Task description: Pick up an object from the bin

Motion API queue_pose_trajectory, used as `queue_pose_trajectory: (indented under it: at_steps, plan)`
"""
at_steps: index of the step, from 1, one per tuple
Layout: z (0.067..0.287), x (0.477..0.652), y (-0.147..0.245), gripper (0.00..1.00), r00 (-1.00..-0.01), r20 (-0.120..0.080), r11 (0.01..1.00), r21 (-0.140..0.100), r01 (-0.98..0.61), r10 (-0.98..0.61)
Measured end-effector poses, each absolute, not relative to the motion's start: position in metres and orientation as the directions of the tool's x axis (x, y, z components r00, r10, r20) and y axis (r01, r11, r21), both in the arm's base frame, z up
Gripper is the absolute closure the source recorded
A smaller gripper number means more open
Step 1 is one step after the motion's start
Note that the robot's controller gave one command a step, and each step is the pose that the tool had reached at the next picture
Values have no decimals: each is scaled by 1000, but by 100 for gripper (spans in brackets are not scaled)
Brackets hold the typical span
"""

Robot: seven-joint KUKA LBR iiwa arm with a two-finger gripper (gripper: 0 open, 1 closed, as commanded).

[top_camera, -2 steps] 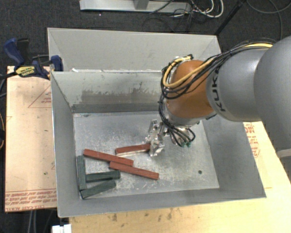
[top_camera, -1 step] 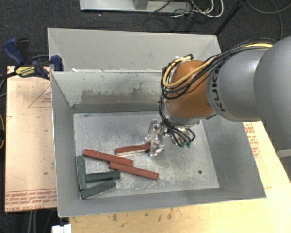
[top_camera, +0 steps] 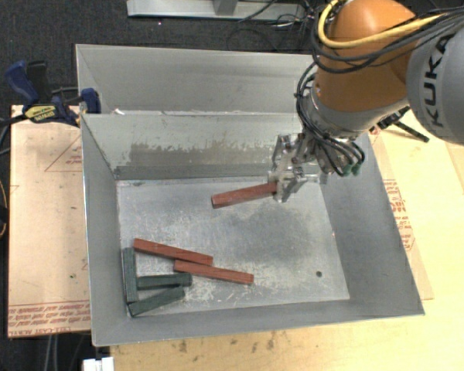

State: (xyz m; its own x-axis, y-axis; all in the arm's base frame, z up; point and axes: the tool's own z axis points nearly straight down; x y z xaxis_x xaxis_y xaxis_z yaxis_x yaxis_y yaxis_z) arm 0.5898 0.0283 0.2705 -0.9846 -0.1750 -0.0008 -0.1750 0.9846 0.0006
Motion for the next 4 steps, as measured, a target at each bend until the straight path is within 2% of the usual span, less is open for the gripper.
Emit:
queue_pose_trajectory:
  at_steps: [1,3,4]
  plan:
    - [296,592,27,0,-984,-4,984,0,-178,-178]
    - [296,592,27,0,-984,-5,984,0,-178,-178]
    - [241,561,27,0,-983,-1,983,1,-182,-182]
